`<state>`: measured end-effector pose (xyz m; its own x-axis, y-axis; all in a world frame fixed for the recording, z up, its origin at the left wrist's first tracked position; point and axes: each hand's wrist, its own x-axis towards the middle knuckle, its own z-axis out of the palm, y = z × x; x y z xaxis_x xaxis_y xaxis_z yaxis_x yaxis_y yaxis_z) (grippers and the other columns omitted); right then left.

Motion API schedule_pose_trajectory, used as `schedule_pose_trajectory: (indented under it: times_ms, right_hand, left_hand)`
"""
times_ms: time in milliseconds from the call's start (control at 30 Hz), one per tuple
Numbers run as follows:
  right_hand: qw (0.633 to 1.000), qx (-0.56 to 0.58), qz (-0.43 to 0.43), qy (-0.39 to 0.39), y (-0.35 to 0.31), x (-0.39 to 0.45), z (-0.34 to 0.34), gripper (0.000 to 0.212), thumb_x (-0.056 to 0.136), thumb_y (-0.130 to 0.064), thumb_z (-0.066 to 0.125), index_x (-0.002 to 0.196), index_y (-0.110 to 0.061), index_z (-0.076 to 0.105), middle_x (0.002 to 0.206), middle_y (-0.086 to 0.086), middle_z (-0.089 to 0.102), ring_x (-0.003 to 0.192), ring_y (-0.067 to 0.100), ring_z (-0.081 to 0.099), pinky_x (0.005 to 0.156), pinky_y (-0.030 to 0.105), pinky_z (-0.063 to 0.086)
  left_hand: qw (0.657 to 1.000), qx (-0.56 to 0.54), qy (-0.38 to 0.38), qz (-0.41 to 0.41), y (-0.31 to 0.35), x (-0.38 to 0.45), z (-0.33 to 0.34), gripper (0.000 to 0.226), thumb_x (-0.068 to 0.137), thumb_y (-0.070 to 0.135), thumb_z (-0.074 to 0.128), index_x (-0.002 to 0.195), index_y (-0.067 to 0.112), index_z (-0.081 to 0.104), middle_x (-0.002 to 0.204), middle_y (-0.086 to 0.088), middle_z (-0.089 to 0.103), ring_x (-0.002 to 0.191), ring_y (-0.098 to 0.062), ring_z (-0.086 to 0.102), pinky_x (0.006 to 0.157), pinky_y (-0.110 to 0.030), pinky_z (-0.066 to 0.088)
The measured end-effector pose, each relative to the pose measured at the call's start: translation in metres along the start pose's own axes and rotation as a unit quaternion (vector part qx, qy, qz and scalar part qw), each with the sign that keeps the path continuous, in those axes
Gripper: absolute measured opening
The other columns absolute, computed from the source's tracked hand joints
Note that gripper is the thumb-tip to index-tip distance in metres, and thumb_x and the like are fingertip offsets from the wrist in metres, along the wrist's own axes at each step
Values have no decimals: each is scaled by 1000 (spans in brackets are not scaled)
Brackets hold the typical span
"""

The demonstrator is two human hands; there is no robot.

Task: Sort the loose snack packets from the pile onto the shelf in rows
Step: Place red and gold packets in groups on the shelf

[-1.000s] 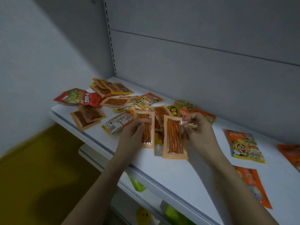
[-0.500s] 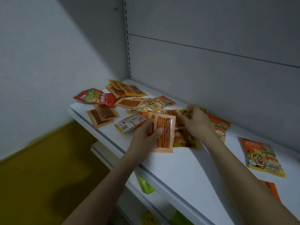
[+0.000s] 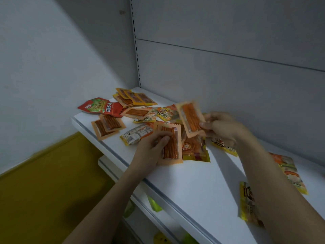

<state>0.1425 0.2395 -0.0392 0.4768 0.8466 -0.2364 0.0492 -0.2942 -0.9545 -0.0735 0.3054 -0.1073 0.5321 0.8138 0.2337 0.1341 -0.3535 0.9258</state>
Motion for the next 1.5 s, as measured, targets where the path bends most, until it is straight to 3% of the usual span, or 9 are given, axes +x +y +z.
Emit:
schedule_pose_trajectory:
  times_ms: [100,400,633,767,933,1033,1167,1267,1500]
  right_hand:
    - [990,109,30,-79,-13,-15,-7,10,95,3,56,100,-2,63,92,15,74,82,22,74,62,27,62]
    - [979,-95,-47,-175,-23,-38,24,7,89,-3,68,84,-8,67,76,10,69,68,14,66,60,22,55]
    - [988,-135,-68,20,-9,-20,20,22,98,-8,53,78,-8,61,73,13,63,55,21,59,49,28,53]
    - [962,-258,-60,65,4,-6,38,21,91,-17,62,72,-9,58,63,9,59,59,25,61,55,35,49]
    - [916,-388,-38,100,2,9,70,46,90,-32,68,121,-3,47,105,17,63,99,31,61,62,29,42]
    - [913,-390,-13,121,3,17,80,66,87,-22,74,135,4,37,120,19,61,112,34,60,74,32,45]
    - [940,-302,-23,156,7,17,73,22,91,-20,68,80,-2,65,72,11,63,68,26,60,54,27,40]
    - [981,-115,-37,155,5,-6,58,30,91,4,59,63,-7,58,47,6,55,38,16,50,37,22,35]
    - [976,144,-88,137,11,-95,27,16,100,1,48,103,-2,63,92,12,70,83,23,69,75,33,59]
  left_hand:
    - [999,-35,13,-18,3,-1,2,21,102,23,55,104,37,71,96,19,70,87,5,63,76,-11,46]
    - [987,-148,50,31,42,-8,9,13,98,21,58,99,20,71,85,11,73,81,-4,68,72,-20,53]
    - [987,-101,122,30,50,6,-38,18,98,13,61,102,30,67,91,18,74,87,-1,70,72,-19,55]
    - [990,-98,95,19,49,5,-60,51,97,7,62,135,38,46,98,26,71,95,5,68,79,-20,59]
    - [992,-96,85,12,43,2,-74,81,93,7,68,156,33,24,127,12,60,115,-2,63,99,-38,55]
    - [991,-107,78,-3,45,2,-78,82,92,4,68,155,29,22,110,21,55,94,19,61,78,-11,56]
    - [991,-124,41,-17,39,7,-85,60,92,1,67,141,24,41,102,16,61,82,16,65,61,-6,50]
    - [991,-132,23,-15,36,11,-84,34,91,2,69,110,28,56,102,2,70,81,4,70,66,-11,54]
    - [972,-201,-110,-50,42,16,-34,36,92,10,70,117,30,52,105,9,72,93,-4,72,73,-24,61]
